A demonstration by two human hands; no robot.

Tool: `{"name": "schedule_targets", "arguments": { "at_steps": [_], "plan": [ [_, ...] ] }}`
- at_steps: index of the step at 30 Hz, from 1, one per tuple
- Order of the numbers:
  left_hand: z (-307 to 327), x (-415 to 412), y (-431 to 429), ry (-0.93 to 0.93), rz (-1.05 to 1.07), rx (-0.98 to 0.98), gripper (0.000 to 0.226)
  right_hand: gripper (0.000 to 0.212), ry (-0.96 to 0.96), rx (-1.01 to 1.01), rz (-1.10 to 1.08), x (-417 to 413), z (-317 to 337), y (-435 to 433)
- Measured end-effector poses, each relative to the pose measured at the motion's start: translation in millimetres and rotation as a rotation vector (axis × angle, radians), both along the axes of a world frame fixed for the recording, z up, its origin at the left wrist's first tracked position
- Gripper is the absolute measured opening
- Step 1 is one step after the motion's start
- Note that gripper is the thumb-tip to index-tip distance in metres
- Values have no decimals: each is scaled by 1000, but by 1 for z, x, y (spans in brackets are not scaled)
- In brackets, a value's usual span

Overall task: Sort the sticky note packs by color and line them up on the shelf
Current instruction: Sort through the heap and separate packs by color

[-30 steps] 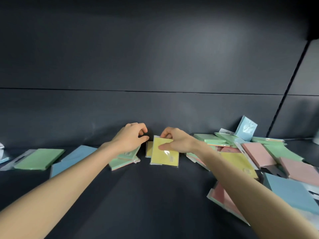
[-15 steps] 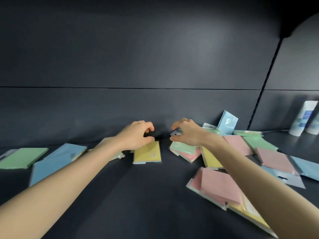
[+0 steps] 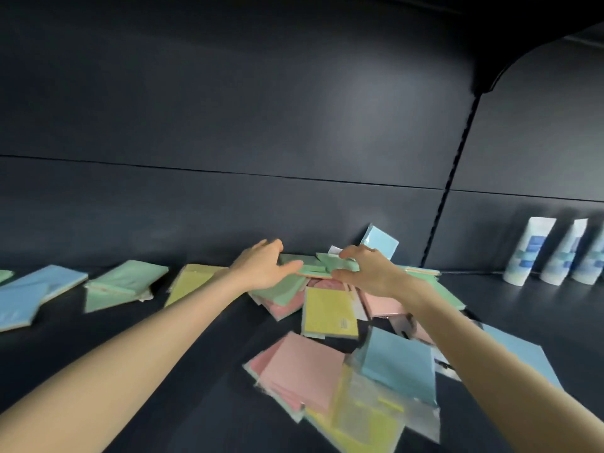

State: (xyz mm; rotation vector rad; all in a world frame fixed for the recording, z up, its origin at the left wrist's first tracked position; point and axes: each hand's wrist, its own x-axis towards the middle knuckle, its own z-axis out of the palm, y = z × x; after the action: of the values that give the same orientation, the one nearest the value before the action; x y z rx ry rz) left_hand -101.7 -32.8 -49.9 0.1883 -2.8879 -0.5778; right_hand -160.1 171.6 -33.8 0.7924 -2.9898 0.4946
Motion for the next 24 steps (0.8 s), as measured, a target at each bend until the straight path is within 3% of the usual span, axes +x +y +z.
{"name": "schedule_targets", "arguments": {
  "at_steps": [3,7,15,24],
  "plan": [
    [-4,-8,16,-50,118,-3,71,60,-55,-31,41,-8,0,10],
    [-6,-8,28,-44,197,19,66,62,-112,-58,100,-12,-2,16],
    [-5,-1,33,-57,273,157,64,39,-60,-112,89,-32,-14,16],
    [-6,1,29,-88,216,206,52,65,-262,-163,137,-40,-12,11]
  ]
}}
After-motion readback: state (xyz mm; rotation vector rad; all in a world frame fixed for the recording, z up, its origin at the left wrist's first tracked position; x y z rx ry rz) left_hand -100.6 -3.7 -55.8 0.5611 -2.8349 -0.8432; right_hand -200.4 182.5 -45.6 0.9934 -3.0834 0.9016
